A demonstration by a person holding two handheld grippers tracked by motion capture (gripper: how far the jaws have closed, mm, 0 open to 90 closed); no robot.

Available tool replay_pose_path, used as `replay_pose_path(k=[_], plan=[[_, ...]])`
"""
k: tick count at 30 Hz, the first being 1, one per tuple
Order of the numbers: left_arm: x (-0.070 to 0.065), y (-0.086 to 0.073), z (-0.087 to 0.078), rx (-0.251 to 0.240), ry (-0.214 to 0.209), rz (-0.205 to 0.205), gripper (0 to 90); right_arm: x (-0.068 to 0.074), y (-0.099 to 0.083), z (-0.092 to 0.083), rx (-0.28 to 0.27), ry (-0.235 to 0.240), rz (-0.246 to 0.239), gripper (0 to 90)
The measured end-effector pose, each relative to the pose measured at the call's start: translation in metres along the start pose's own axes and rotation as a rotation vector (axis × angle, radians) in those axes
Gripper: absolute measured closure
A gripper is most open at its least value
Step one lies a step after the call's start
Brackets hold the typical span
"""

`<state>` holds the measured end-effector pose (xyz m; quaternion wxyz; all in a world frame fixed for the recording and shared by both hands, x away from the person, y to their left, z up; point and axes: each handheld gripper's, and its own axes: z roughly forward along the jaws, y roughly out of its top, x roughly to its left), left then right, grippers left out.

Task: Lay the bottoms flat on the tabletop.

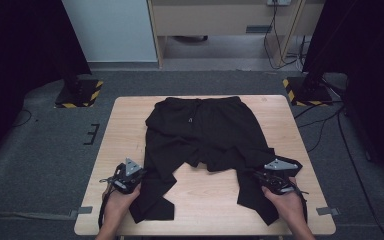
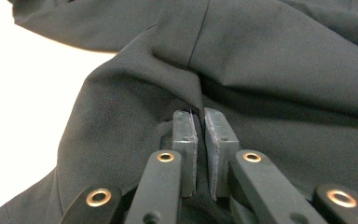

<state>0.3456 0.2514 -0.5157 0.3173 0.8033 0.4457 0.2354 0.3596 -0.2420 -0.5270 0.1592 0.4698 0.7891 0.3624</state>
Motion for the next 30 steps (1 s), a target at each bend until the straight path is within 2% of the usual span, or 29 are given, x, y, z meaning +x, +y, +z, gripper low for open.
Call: replay_pose_path(k=[3,8,12,13,17,20,24,26,27,28,30], plan=[[0.006,-0.009,-0.01,0.014,0.004,-0.018,88.4,0.004,-0.005,-0.008,0.021,0.019,-0.021,84.7],[0.012,-0.025,-0.021,0.062,0.028,-0.014,88.3,0.012,-0.014,-0.019,0.048,0.043,-0.074,84.7],[0.017,-0.03,-0.03,0.072,0.035,-0.036,88.4,0.016,-0.019,-0.026,0.062,0.064,-0.084,84.6],[0.017,-0.032,-0.032,0.072,0.032,-0.036,88.4,0.016,-0.02,-0.027,0.056,0.064,-0.092,84.5],[0.017,-0.043,-0.038,0.094,0.029,-0.027,88.4,0.014,-0.023,-0.03,0.022,0.07,-0.075,83.4],[0.023,-0.05,-0.047,0.083,0.024,-0.06,88.4,0.015,-0.022,-0.035,0.007,0.085,-0.079,85.0],[0.029,-0.059,-0.056,0.072,0.012,-0.096,88.4,0.018,-0.022,-0.041,0.016,0.096,-0.096,84.9],[0.028,-0.06,-0.058,0.063,0.005,-0.101,88.0,0.018,-0.023,-0.042,0.026,0.096,-0.093,80.6],[0.027,-0.061,-0.06,0.054,-0.001,-0.105,86.8,0.018,-0.023,-0.043,0.03,0.097,-0.088,77.5],[0.026,-0.061,-0.062,0.036,-0.009,-0.113,81.3,0.018,-0.023,-0.045,0.024,0.1,-0.08,71.7],[0.024,-0.059,-0.065,-0.003,-0.008,-0.125,61.5,0.017,-0.021,-0.051,-0.01,0.1,-0.059,58.3]])
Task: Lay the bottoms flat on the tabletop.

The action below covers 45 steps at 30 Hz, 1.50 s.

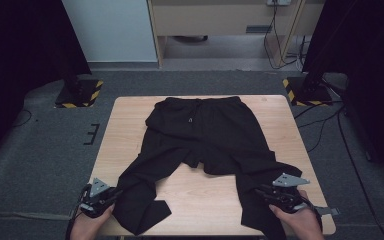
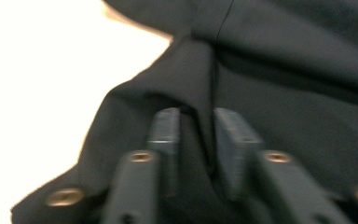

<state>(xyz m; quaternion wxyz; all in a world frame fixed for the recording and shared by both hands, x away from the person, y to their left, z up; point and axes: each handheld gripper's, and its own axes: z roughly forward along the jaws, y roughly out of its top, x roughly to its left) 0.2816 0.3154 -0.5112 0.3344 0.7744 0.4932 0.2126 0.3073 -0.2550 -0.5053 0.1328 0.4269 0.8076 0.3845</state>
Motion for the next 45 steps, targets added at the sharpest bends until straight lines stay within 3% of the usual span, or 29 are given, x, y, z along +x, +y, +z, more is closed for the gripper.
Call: replay_pose_path(k=[4,6,7,9,11,12,14,19,23,26,29,31,35,45], plan=[[-0.002,0.018,-0.004,-0.105,0.017,-0.01,42.8,-0.009,0.008,-0.011,-0.086,-0.004,0.04,46.7],[-0.001,0.028,0.0,-0.121,0.028,0.003,41.9,-0.018,0.014,-0.011,-0.119,-0.041,0.073,47.5],[-0.001,0.033,0.005,-0.122,0.033,0.005,41.1,-0.022,0.017,-0.008,-0.11,-0.056,0.079,47.6],[0.0,0.039,0.02,-0.095,0.031,-0.003,38.0,-0.026,0.018,0.005,-0.06,-0.11,0.08,46.5],[-0.002,0.039,0.034,-0.071,0.028,0.0,34.4,-0.028,0.017,0.018,-0.012,-0.146,0.099,35.2],[-0.004,0.038,0.04,-0.062,0.033,0.005,33.7,-0.028,0.015,0.022,0.001,-0.157,0.109,35.1],[-0.005,0.034,0.047,-0.05,0.019,-0.004,33.2,-0.026,0.011,0.029,0.014,-0.161,0.118,32.4],[-0.007,0.028,0.051,-0.009,0.026,0.007,38.6,-0.019,0.006,0.039,0.026,-0.176,0.088,30.9],[-0.006,0.024,0.049,0.008,0.022,0.009,44.0,-0.005,0.007,0.043,0.023,-0.149,0.01,46.1],[-0.006,0.023,0.047,0.014,0.026,0.023,50.8,-0.002,0.008,0.042,0.031,-0.137,-0.012,61.4],[-0.007,0.022,0.044,0.031,0.025,0.053,70.1,-0.001,0.008,0.04,0.038,-0.121,-0.024,74.0],[-0.008,0.022,0.041,0.041,0.026,0.062,77.9,-0.003,0.008,0.039,0.045,-0.1,-0.022,82.3],[-0.006,0.017,0.034,0.06,0.012,0.057,83.2,-0.002,0.005,0.035,0.054,-0.065,-0.013,87.9],[0.002,0.002,0.012,0.068,-0.001,0.017,85.7,0.0,-0.005,0.018,0.095,-0.038,-0.048,88.5]])
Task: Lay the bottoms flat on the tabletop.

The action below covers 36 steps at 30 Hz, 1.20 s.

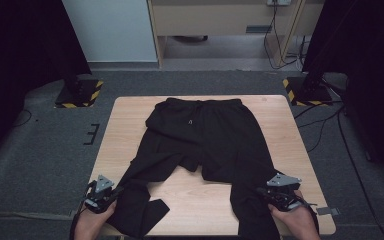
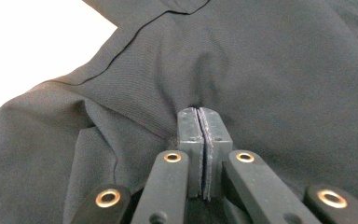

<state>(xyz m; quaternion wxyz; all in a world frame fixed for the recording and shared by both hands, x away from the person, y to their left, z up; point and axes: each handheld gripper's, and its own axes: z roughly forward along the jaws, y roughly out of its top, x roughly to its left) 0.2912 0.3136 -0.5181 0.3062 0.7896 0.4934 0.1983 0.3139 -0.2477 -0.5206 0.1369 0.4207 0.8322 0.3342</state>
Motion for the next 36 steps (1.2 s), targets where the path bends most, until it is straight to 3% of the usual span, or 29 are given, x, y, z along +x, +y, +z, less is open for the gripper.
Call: replay_pose_path(k=[7,11,17,29,36], plan=[[0.0,0.0,-0.011,-0.039,-0.031,-0.026,86.7,-0.002,0.002,-0.01,-0.076,0.009,0.024,88.2],[0.0,-0.008,-0.019,-0.03,-0.035,-0.011,87.4,-0.001,0.005,-0.01,-0.071,0.014,0.012,88.4],[0.007,-0.025,-0.029,-0.019,-0.033,-0.039,87.2,-0.002,0.002,-0.013,-0.08,0.027,0.013,88.7],[-0.001,-0.023,-0.027,-0.011,-0.054,-0.016,86.2,0.006,-0.018,-0.029,-0.073,0.025,0.02,89.1],[-0.005,-0.03,-0.035,0.001,-0.076,0.008,86.6,0.0,-0.031,-0.05,-0.06,0.009,0.023,88.8]])
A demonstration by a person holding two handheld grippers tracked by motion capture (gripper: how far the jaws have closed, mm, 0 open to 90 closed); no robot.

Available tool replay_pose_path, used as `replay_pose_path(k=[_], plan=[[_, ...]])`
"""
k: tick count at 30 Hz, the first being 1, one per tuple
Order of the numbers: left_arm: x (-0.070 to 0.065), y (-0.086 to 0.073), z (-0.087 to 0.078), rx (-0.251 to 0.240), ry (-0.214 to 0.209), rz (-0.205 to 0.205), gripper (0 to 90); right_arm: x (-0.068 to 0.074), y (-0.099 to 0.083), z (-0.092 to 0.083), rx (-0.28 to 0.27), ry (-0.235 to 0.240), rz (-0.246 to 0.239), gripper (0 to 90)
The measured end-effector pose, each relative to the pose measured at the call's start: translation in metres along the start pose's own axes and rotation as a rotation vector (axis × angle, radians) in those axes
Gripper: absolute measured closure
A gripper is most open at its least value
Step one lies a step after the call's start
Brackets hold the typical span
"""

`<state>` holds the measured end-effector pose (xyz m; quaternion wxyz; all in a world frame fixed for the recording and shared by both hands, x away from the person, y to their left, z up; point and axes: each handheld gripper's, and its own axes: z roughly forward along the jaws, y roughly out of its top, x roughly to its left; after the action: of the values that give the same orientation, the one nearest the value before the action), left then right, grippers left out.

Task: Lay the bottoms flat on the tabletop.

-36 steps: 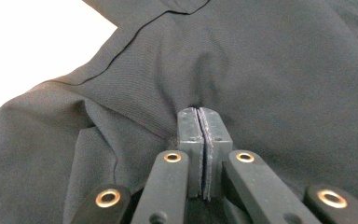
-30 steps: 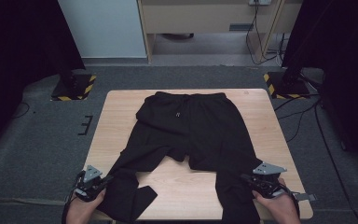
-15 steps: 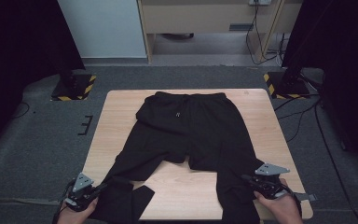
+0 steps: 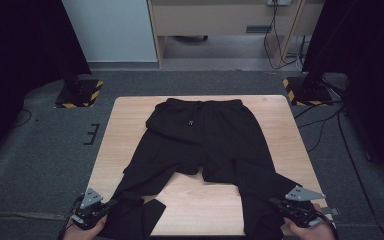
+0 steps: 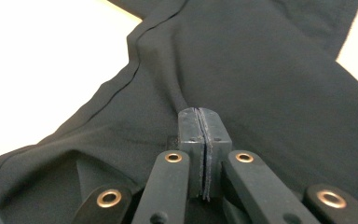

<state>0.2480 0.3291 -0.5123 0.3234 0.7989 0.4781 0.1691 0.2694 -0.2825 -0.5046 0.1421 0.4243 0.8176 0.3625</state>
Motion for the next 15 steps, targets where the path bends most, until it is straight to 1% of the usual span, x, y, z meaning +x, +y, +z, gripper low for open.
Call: replay_pose_path(k=[3,5,7,8,9,11,12,13,14,15], plan=[[-0.002,-0.004,-0.005,-0.002,-0.002,0.01,85.3,-0.005,-0.003,-0.012,0.011,-0.013,0.004,87.0],[-0.005,-0.006,-0.008,-0.009,-0.013,0.012,84.0,-0.007,-0.006,-0.018,0.019,-0.024,0.012,83.6],[-0.008,-0.006,-0.01,-0.011,-0.024,0.024,80.8,-0.008,-0.008,-0.025,0.026,-0.021,0.01,81.1],[-0.01,-0.006,-0.011,-0.013,-0.022,0.024,77.3,-0.008,-0.008,-0.028,0.022,-0.016,0.014,78.5],[-0.011,-0.004,-0.012,-0.021,-0.012,0.027,70.1,-0.007,-0.008,-0.03,0.008,-0.015,0.014,74.5],[-0.012,0.001,-0.013,-0.058,0.005,0.039,58.8,-0.008,-0.003,-0.033,-0.023,-0.021,0.022,65.3],[-0.011,0.005,-0.013,-0.066,0.014,0.037,55.4,-0.01,0.001,-0.032,-0.031,-0.027,0.026,60.9],[-0.01,0.01,-0.011,-0.07,0.026,0.032,52.7,-0.012,0.005,-0.029,-0.038,-0.034,0.025,58.6],[-0.008,0.014,-0.01,-0.074,0.034,0.029,48.4,-0.016,0.01,-0.025,-0.042,-0.042,0.023,56.1],[-0.007,0.019,-0.007,-0.082,0.038,0.028,46.3,-0.019,0.016,-0.019,-0.046,-0.046,0.03,53.7]])
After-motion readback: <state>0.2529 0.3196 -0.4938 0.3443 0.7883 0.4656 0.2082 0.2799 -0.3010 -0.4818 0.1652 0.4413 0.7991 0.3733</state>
